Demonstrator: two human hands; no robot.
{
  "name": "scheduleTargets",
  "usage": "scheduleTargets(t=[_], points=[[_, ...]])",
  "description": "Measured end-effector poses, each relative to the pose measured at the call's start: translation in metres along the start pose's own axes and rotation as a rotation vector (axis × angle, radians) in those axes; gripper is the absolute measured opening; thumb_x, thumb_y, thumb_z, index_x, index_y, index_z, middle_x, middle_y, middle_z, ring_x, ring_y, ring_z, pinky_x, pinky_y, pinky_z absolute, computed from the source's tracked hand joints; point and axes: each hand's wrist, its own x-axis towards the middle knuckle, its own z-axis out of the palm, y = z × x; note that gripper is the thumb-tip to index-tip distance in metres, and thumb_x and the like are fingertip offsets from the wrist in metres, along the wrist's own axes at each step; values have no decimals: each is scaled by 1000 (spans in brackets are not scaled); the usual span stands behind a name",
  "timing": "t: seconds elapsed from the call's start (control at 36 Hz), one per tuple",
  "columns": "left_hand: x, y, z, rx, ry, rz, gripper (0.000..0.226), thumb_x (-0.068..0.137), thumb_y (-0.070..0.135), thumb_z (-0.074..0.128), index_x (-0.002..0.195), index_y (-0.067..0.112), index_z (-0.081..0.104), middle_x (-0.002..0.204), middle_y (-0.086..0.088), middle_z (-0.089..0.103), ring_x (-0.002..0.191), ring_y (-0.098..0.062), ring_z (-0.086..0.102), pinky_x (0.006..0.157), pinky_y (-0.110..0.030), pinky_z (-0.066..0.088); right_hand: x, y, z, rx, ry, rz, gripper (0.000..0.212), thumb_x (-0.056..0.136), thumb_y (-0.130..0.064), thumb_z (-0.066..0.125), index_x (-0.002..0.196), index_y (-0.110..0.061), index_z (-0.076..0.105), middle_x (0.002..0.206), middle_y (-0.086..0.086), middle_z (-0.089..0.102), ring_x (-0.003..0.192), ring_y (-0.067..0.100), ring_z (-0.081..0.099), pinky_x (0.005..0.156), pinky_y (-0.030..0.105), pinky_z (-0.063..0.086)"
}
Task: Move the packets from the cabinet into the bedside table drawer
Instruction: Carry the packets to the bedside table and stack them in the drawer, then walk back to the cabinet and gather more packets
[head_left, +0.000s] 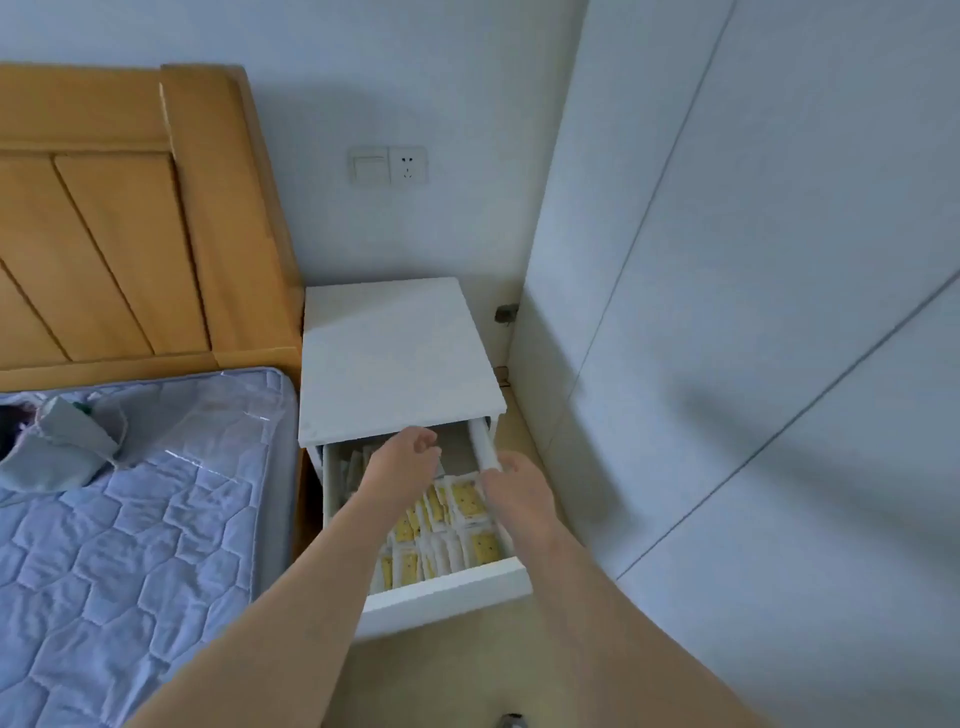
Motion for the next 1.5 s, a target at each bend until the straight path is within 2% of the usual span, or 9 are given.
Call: scheduleTargets(t=[0.11, 0.22, 0.36, 0.64, 0.72, 0.86, 1.03, 1.17, 1.5], points=[[-24, 26, 10, 31, -103, 130, 33, 97, 19, 45, 129, 14, 50, 123, -4, 54, 103, -17, 51, 88, -31, 45, -39, 8, -7, 198, 127, 32, 45, 94, -15, 46, 139, -17, 41, 119, -1, 50, 84, 4, 49, 77, 19, 40], [-56, 58, 37, 96, -268, 255, 32, 97, 21, 45, 128, 16, 50, 124, -3, 54, 108, -21, 51, 92, -34, 44, -77, 24, -36, 345, 290, 49, 48, 93, -17, 48, 141, -17, 39, 141, 1, 44, 118, 15, 47, 95, 24, 38], [-116, 103, 88, 112, -452, 452, 33, 96, 21, 47, 129, 17, 51, 126, -2, 55, 103, -14, 50, 87, -26, 36, -140, 58, -93, 501, 577, 53, 43, 94, -21, 48, 137, -21, 43, 141, -2, 43, 127, 14, 42, 98, 24, 33], [-328, 165, 220, 63, -971, 804, 29, 97, 25, 48, 124, 23, 54, 117, 7, 55, 104, -10, 51, 83, -24, 41, -338, 162, -187, 747, 1235, 106, 40, 94, -22, 50, 134, -23, 48, 137, -2, 47, 113, 10, 46, 90, 23, 34], [-410, 152, 252, 47, -1131, 815, 27, 97, 25, 48, 123, 22, 56, 117, 6, 56, 107, -12, 51, 92, -29, 43, -415, 202, -193, 823, 1413, 145, 37, 93, -23, 51, 131, -25, 50, 131, -5, 50, 104, 7, 46, 87, 23, 33], [-552, 114, 284, 15, -1359, 743, 25, 97, 27, 46, 118, 20, 59, 108, 7, 58, 102, -14, 53, 89, -29, 42, -545, 269, -187, 854, 1696, 184, 34, 94, -19, 51, 128, -21, 53, 96, -16, 51, 81, -5, 47, 79, 19, 32], [-705, 67, 309, 80, -1604, 736, 15, 95, 28, 50, 105, 26, 61, 94, 11, 58, 89, -10, 54, 78, -27, 43, -683, 340, -170, 879, 1943, 224, 32, 94, -18, 52, 126, -17, 55, 114, -4, 55, 103, 10, 49, 78, 19, 34], [-810, 27, 323, 167, -1762, 751, 10, 95, 30, 51, 97, 28, 60, 106, 3, 61, 103, -16, 57, 95, -37, 47, -779, 392, -138, 911, 2120, 336, 29, 94, -17, 52, 122, -16, 57, 108, -3, 58, 91, 8, 51, 77, 22, 39], [-1030, -66, 391, 423, -2150, 703, 13, 96, 27, 49, 88, 28, 58, 100, 4, 62, 92, -15, 61, 87, -37, 50, -933, 528, -101, 1134, 2465, 511, 26, 93, -17, 53, 118, -18, 58, 94, -8, 55, 92, 13, 50, 74, 24, 38]])
